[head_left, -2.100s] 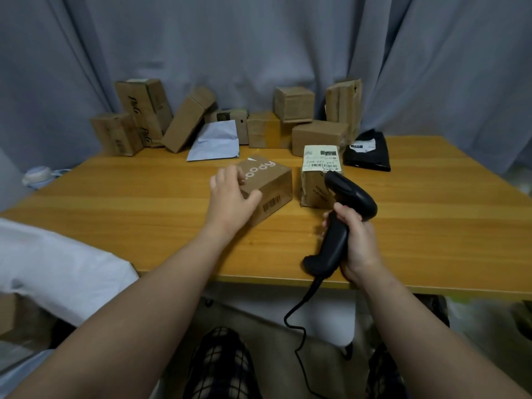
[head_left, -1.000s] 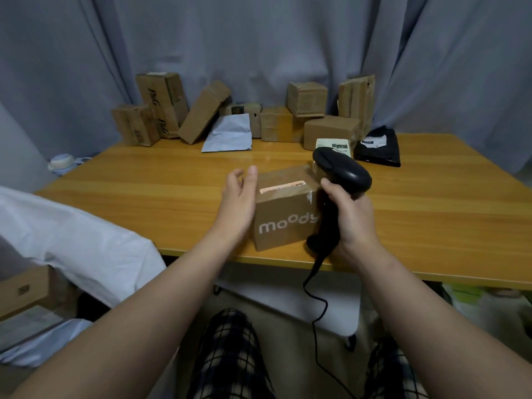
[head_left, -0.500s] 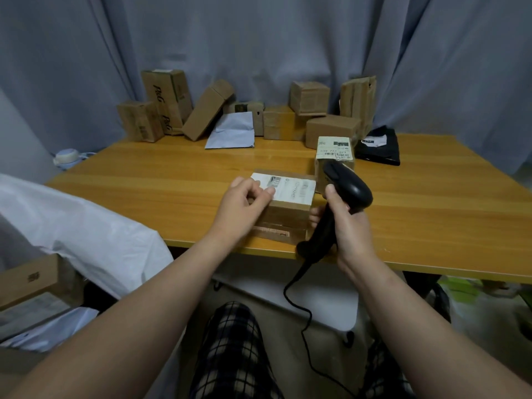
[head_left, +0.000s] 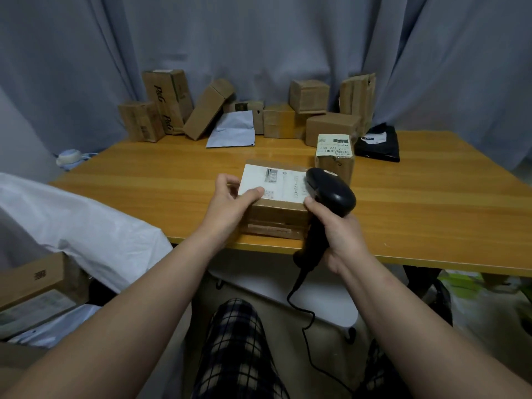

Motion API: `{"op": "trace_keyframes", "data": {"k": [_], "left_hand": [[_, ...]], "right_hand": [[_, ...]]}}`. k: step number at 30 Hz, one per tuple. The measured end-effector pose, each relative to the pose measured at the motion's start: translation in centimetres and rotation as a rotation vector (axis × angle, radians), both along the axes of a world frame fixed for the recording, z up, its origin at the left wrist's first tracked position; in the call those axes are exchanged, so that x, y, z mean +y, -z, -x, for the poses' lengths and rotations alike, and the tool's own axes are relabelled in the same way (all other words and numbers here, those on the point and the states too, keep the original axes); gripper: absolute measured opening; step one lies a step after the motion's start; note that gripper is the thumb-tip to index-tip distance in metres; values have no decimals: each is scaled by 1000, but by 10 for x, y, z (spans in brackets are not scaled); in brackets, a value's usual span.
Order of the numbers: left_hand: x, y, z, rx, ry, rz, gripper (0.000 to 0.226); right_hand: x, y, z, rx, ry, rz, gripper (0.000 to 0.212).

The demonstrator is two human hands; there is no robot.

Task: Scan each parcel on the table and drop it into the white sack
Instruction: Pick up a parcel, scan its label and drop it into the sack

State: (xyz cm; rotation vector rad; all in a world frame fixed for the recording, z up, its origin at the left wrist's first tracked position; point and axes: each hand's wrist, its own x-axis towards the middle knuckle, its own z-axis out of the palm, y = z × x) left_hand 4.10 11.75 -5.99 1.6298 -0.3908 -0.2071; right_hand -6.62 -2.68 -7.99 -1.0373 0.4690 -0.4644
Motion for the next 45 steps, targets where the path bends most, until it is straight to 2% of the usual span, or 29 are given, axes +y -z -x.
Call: {"op": "trace_keyframes", "data": {"k": [2,6,9,10,11,13,15,18,20,23,25,27,29,31,33,36,40,45], "left_hand": [[4,-6,-4,29,51,70,21],[10,-23,-10,51,68,32,18],[22,-40,-13,34,233,-19,69],[25,-45,-13,-8,300,-99,77],[27,-50,-13,-62,352,-186,74],[29,-56,-12,-130,380,-325,59],[30,-55,-14,-185,359,-462,56],[30,-53,-16,-431,366,-828,46],[26,-55,-10,-507,355,-954,36],[13,-60,-2,-727,335,-1219,49],[8,-67,-3,-749,378,-1273,63],[9,-75,-11,-546,413,-1144,84],[14,-83,-20,-296,382,-844,99],[15,-82,-28,-103,272,-546,97],[11,-74,-30,13,174,-386,89],[-1,-49,-30,82,106,-274,81],[-14,-25,-21,47,113,-174,45],[-18,-11,-19,58,83,-123,46]], "right_hand": [[-4,1,2,1,-11,-13,20],[-12,-5,6,-12,-46,22,23],[-17,-18,8,-54,-25,108,18],[-20,-25,8,-93,-18,125,19],[-22,-32,8,-136,-21,148,19],[-25,-46,6,-167,-44,219,18],[-25,-52,2,-128,-63,318,21],[-24,-49,-3,-36,-109,516,19],[-20,-43,-6,1,-109,599,24],[-14,-38,-13,-1,-27,571,29],[-15,-40,-16,49,9,583,25],[-21,-50,-16,112,32,638,17],[-32,-68,-11,165,32,685,15],[-40,-92,-7,207,-23,767,24],[-45,-117,-7,258,-82,882,24],[-45,-149,-12,303,-162,972,26],[-35,-167,-12,374,-253,1040,28],[-30,-171,-8,404,-259,1074,25]]}}
